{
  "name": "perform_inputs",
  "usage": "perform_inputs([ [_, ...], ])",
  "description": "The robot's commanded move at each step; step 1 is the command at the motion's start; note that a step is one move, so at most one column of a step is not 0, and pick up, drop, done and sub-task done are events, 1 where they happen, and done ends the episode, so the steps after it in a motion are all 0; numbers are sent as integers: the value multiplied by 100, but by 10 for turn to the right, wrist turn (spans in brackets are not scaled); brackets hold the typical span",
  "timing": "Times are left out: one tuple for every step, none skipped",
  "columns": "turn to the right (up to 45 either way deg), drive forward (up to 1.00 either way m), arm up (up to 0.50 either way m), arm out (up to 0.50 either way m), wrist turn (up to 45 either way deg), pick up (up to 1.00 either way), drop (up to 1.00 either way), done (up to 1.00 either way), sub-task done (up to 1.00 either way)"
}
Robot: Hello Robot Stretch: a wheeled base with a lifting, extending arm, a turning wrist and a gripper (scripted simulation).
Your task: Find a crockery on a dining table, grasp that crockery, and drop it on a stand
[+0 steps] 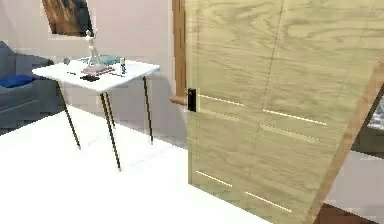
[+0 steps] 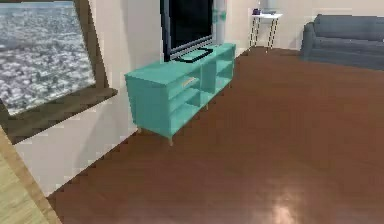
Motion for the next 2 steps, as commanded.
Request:
perform_inputs([
  [450,0,0,0,0,0,0,0,0],
  [450,0,0,0,0,0,0,0,0],
])
